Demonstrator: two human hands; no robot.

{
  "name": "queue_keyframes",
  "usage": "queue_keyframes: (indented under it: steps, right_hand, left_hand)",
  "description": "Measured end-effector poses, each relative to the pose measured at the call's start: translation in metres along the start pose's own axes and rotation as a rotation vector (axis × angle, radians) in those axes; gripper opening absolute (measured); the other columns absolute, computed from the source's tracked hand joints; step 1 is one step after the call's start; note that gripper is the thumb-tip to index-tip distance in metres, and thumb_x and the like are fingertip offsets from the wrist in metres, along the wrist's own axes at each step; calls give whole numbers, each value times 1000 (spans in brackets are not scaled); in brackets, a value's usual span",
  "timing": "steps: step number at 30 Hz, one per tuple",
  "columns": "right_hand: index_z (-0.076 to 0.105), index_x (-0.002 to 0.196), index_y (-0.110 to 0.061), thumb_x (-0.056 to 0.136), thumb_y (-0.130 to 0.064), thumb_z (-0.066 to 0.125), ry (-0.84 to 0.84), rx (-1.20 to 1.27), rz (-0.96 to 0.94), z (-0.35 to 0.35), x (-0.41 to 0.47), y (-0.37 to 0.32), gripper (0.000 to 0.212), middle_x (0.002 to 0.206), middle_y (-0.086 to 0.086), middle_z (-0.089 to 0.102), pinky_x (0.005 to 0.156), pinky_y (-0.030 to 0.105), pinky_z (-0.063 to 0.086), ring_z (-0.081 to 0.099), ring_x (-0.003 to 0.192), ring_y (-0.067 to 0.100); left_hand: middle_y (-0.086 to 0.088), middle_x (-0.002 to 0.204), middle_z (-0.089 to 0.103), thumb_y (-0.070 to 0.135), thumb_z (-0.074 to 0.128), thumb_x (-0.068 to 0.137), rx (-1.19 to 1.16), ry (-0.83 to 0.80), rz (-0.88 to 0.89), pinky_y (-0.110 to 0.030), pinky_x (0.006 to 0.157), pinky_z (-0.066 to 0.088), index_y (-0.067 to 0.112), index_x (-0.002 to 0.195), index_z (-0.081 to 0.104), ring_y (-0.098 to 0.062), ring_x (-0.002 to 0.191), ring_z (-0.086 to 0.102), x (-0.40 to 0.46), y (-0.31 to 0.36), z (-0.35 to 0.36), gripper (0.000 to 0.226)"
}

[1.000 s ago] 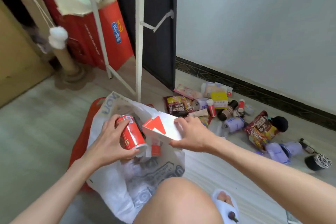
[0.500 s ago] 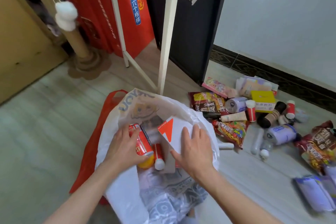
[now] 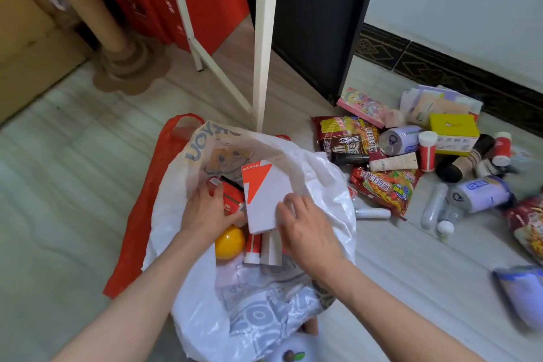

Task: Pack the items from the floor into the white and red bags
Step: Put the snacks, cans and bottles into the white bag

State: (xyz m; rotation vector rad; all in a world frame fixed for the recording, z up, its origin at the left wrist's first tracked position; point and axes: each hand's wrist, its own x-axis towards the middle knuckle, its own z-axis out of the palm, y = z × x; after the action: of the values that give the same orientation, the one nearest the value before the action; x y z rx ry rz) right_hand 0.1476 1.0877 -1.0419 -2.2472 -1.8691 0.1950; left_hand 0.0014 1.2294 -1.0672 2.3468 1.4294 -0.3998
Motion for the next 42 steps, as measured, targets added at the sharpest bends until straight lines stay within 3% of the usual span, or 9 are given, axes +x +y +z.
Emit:
queue_keyframes:
  steps: [5,9,17,19,24,28,31,37,42]
  right_hand:
    - [62,82,-14,60,-17,72,-81,-26,-120,-10,-9,4,24,88,5,62,67,29,48,60,79,24]
    - [62,99,-12,55,-20,80,-113,-27,-141,-47,-14,13,48,102,10,65,73,30,52,64,88,26]
    - [58,111,-9,70,-30,69,-9,-132,53,-123,-52,84,47,107,11,63,88,41,48,61,99,32]
    - [57,116,-7,76,-27,63,-30,-92,136,-130,-60,108,45,111,14,61,89,43,47,59,101,35]
    - [43,131,-9,89,-26,50,-176,-44,379,-110,-90,175,45,123,14,51,91,40,40,48,112,35]
    - [40,129,-8,94,-24,44,-334,-57,536,-66,-106,223,39,128,14,46,88,39,41,44,115,32]
    - [41,129,-4,93,-20,44,-352,-60,552,-36,-106,250,39,127,17,48,91,39,39,45,116,34]
    - [12,144,5,87,-31,57,-385,-26,587,-10,-94,274,81,150,21,21,113,37,21,26,137,33]
    - [3,146,-2,85,-43,58,-367,26,702,-4,-83,276,92,148,20,24,109,38,28,31,133,33]
  left_hand:
    - [-13,139,46,42,54,87,63,91,242,-38,101,37,11,124,54,-30,126,41,-22,-5,-10,49]
    - [-22,142,38,18,60,86,-40,245,308,-49,107,31,6,131,48,-38,133,33,-47,20,-30,48]
    - [-16,142,41,39,39,86,-34,316,685,-35,112,15,15,131,45,-33,134,33,-74,115,-58,51]
    - [-16,138,45,40,40,86,-20,314,753,-41,110,26,11,129,48,-34,132,37,-68,147,-59,53]
    - [-21,131,51,28,65,77,77,185,848,-54,101,34,5,126,51,-40,125,44,-35,215,-27,56]
    - [-10,146,34,35,61,83,131,-68,786,-37,110,29,11,143,28,-26,134,31,1,243,2,72]
    - [-9,144,37,39,62,82,207,-122,801,-37,104,34,13,140,34,-25,132,35,21,242,18,70]
    - [-14,99,67,36,87,23,492,-32,892,-37,80,51,5,105,65,-33,88,65,49,219,43,90]
    - [-9,87,68,29,87,19,518,43,880,-35,76,27,7,99,66,-28,78,66,54,216,48,85]
